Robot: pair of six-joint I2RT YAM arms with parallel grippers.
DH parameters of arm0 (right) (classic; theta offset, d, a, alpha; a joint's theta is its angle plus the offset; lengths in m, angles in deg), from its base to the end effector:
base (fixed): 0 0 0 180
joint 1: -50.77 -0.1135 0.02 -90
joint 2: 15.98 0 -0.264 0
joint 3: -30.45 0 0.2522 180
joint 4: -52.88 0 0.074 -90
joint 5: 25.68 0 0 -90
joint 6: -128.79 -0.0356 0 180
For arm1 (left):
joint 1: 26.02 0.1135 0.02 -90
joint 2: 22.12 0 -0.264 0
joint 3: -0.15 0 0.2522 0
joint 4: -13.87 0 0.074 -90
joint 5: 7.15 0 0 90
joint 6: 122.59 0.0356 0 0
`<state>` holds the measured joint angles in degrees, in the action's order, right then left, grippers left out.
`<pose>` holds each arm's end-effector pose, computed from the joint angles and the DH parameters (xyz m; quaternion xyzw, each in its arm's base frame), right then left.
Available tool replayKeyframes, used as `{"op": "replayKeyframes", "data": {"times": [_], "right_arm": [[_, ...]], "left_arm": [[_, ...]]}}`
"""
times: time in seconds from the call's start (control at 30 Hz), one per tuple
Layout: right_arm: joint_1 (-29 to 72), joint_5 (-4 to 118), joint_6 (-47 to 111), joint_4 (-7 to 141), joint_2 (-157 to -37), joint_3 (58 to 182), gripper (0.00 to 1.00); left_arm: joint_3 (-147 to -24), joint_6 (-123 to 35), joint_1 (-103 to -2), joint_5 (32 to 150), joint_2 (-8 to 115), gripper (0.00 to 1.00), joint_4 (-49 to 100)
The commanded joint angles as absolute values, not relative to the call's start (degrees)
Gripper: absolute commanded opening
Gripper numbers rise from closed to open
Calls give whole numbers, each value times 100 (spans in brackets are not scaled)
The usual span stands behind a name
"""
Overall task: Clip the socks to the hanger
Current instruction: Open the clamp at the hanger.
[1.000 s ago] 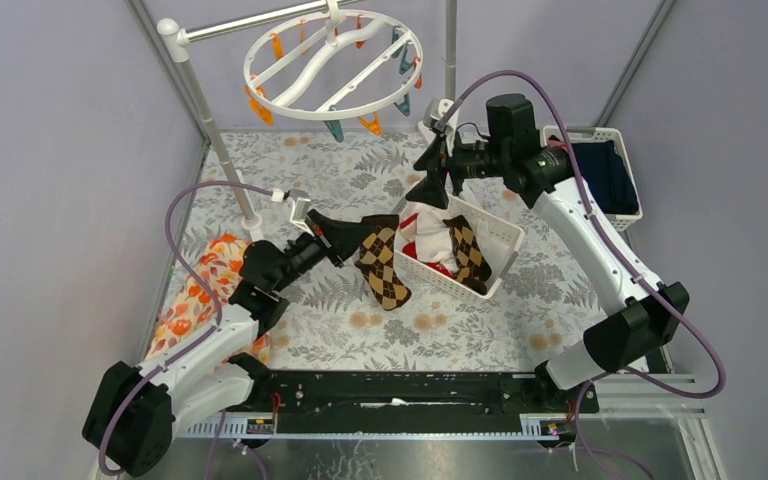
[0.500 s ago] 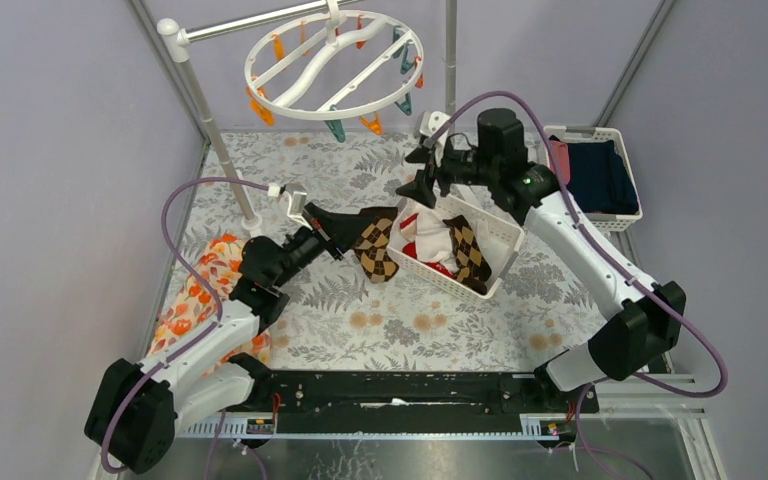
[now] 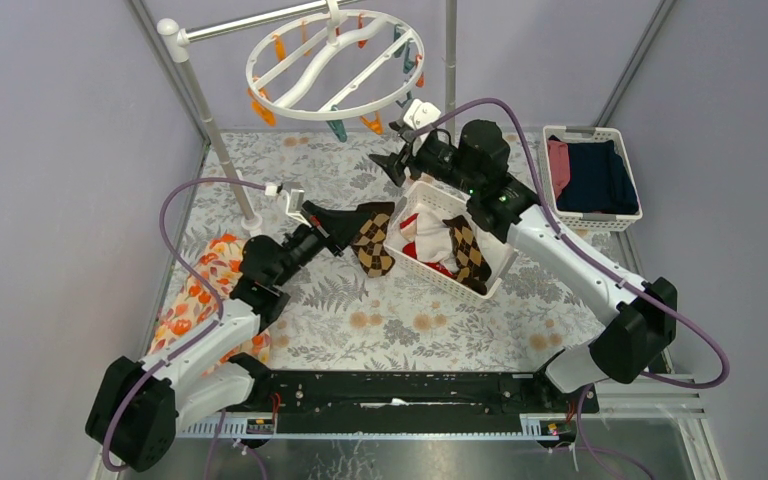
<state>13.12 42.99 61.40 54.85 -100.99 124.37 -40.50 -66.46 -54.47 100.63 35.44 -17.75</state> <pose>0.2712 0.2256 0.4285 -0.4469 0.4940 0.2179 0.7133 0.1918 -0.1163 0.2903 0.0937 0.6085 -0.4856 0.6206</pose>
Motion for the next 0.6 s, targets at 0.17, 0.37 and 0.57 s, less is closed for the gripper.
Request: {"op": "replayKeyframes", "data": {"times": [0.17, 0.37, 0.57], "right_arm": [[1084, 5644, 5407, 4381, -10093, 12403, 72], [987, 5762, 5216, 4149, -10313, 12574, 72], [880, 5870, 5147, 4010, -10565, 12766, 72]], "left_arm": [[-4074, -6640, -5375, 9854, 3289, 0, -1739], [-4045, -6640, -5375, 9861, 3272, 0, -1792], [-4019, -6640, -5371, 9907, 3331, 0, -1865]]}}
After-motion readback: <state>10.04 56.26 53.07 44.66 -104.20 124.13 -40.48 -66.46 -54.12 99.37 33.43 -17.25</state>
